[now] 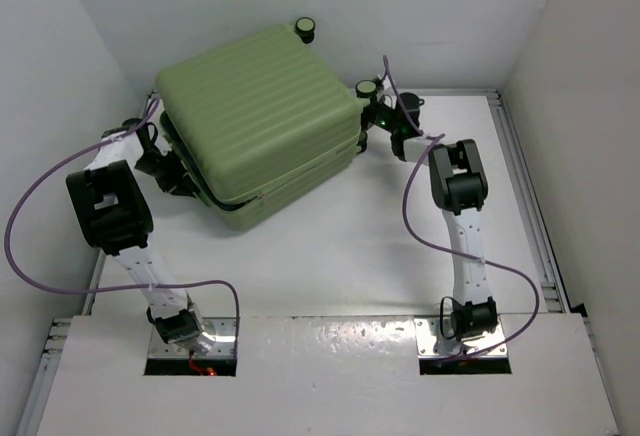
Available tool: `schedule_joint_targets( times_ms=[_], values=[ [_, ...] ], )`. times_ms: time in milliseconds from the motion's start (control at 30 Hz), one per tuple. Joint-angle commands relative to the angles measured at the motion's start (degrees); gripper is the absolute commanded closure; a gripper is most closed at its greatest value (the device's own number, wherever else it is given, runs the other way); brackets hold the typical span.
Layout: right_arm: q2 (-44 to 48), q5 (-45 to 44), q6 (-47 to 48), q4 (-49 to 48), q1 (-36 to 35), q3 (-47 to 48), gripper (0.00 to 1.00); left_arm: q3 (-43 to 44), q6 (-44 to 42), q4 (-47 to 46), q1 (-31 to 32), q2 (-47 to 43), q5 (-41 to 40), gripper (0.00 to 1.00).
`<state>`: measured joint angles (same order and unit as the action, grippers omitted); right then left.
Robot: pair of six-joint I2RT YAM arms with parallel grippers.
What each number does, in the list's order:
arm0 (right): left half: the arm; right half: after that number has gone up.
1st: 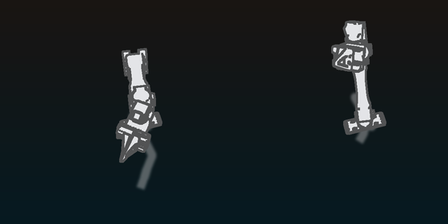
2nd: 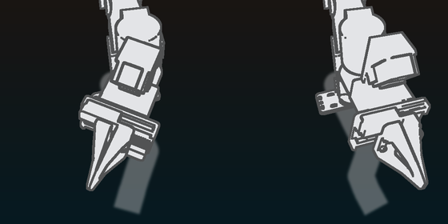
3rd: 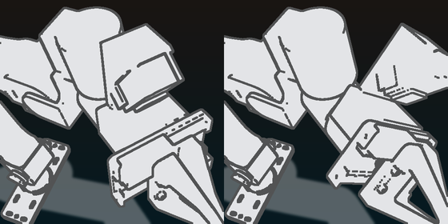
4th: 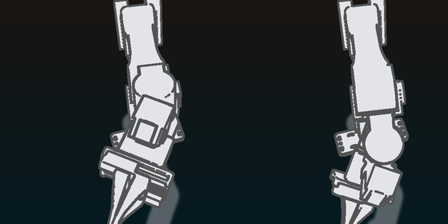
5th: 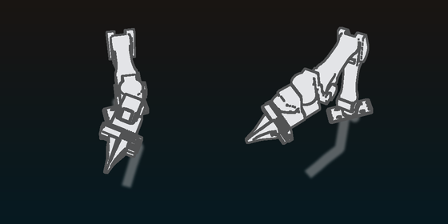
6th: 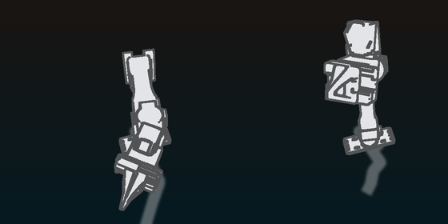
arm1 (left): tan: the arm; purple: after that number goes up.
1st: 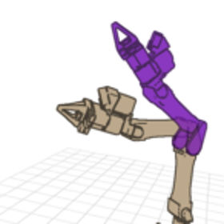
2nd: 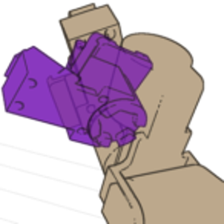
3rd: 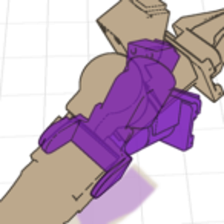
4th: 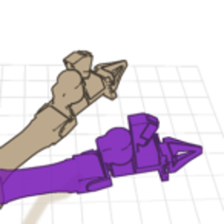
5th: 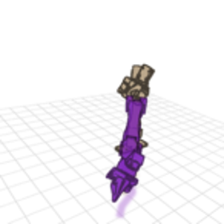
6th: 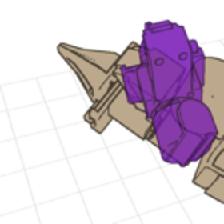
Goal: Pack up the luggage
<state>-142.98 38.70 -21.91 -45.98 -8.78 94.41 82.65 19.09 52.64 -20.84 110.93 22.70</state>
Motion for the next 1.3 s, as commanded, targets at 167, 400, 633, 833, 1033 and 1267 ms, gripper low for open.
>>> schedule_joint_targets(
  times_ms=[167,400,633,833,1033,1267],
  values=[
    [-13.1,-30.8,0.8,5.8,5.3,21.7,1.00,-1.3,-9.6,-20.2,-3.2,6.7,-18.8,1.00],
    [-20.3,-32.2,1.5,9.0,3.1,33.0,1.00,-2.3,-10.1,-22.0,-1.1,5.6,-16.4,1.00],
    [-11.7,-29.3,1.2,3.9,3.0,17.2,0.97,-4.5,-8.8,-24.8,1.4,1.8,-11.7,0.44],
    [-3.1,-24.4,-0.3,0.5,3.9,5.6,0.36,-9.4,-8.8,-29.6,4.4,-10.2,-5.8,0.22],
    [5.4,-17.4,-0.8,-0.8,4.1,-3.5,0.33,-13.2,-9.9,-33.2,5.7,-18.8,0.4,0.22],
    [12.0,-10.0,-0.6,-3.2,3.5,-11.2,0.27,-21.0,-11.0,-44.0,5.2,-33.3,11.2,0.22]
  ],
)
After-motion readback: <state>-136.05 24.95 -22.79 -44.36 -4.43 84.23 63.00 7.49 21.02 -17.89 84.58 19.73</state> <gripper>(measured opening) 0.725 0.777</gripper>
